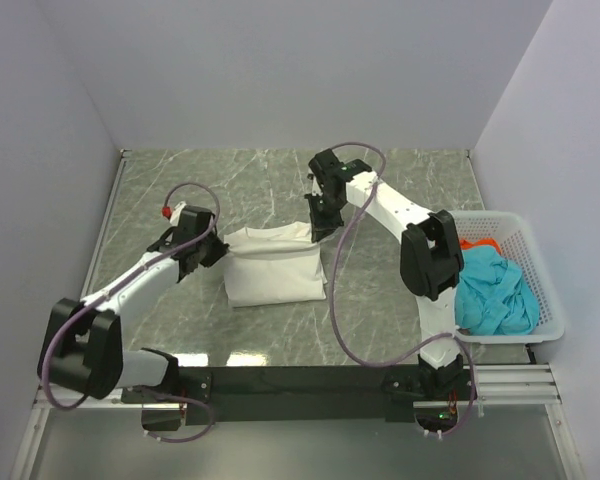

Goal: Fold and stack the t-shirts
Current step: Fold the tshirt

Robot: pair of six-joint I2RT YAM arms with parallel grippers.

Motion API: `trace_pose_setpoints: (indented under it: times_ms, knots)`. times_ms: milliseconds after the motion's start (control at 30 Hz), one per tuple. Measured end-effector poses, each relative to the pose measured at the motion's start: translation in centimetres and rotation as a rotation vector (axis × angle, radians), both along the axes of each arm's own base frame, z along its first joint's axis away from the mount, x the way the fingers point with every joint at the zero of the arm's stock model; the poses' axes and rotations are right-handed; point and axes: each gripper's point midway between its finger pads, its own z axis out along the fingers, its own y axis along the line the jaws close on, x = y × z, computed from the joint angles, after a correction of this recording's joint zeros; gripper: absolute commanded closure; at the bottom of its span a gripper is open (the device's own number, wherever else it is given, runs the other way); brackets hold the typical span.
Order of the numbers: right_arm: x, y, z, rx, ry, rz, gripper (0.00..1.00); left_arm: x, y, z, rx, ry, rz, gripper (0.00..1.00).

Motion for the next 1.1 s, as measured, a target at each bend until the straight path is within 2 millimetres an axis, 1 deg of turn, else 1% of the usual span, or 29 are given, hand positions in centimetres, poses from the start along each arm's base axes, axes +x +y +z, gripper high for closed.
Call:
trace_pose_setpoints:
  times_ms: [100,233,300,433,533,600,667,700,767,833,900,933,1000,1067,1100]
  knots:
    - [0.6,0.2,-1.4,-0.001,0.009,-0.004,1.0,0.5,0.0,-2.5,0.018,0.053,-0.005,0.99]
    - [1.3,0.5,-3.5,-0.004,0.013,-0.006,1.0,0.3,0.0,-5.5,0.044,0.132,-0.022,0.99]
    - [1.2,0.5,-4.3,-0.003,0.016,-0.007,1.0,0.2,-0.2,-6.4,0.046,0.159,-0.032,0.99]
    - [0.8,0.4,-5.4,0.003,0.028,-0.006,1.0,0.6,-0.6,-6.6,0.033,0.168,-0.043,0.99]
    - [-0.5,0.1,-7.2,0.011,0.064,-0.009,1.0,0.3,-0.9,-6.7,0.018,0.168,-0.051,0.99]
    - [-1.8,0.1,-7.6,0.038,0.086,-0.014,1.0,-0.3,-1.3,-6.7,0.012,0.164,-0.059,0.99]
    - [-3.4,-0.6,-7.5,0.049,0.089,-0.019,1.0,-1.8,-2.1,-6.7,0.005,0.165,-0.077,0.99]
    - [-4.5,-1.1,-7.5,0.046,0.102,-0.02,1.0,-2.9,-2.6,-6.7,0.002,0.172,-0.094,0.99]
    - [-6.8,-2.1,-7.5,0.04,0.123,-0.024,1.0,-5.1,-3.5,-6.6,-0.002,0.186,-0.127,0.99]
    - [-8.9,-3.0,-7.2,0.03,0.139,-0.025,1.0,-7.4,-4.0,-6.2,-0.008,0.204,-0.149,0.99]
    - [-10.0,-3.6,-6.5,0.031,0.134,-0.03,1.0,-8.8,-4.1,-5.0,-0.018,0.198,-0.161,0.99]
    - [-10.4,-3.7,-5.9,0.034,0.123,-0.032,1.0,-9.1,-4.0,-3.9,-0.028,0.173,-0.158,0.99]
    - [-10.4,-3.7,-4.3,0.052,0.084,-0.036,1.0,-9.0,-3.8,-2.1,-0.04,0.13,-0.155,0.99]
    - [-10.0,-3.7,-2.7,0.073,0.032,-0.04,1.0,-8.4,-4.1,0.3,-0.057,0.076,-0.161,0.99]
    - [-9.9,-3.7,-2.1,0.077,0.015,-0.043,1.0,-8.1,-4.2,1.1,-0.063,0.057,-0.164,0.99]
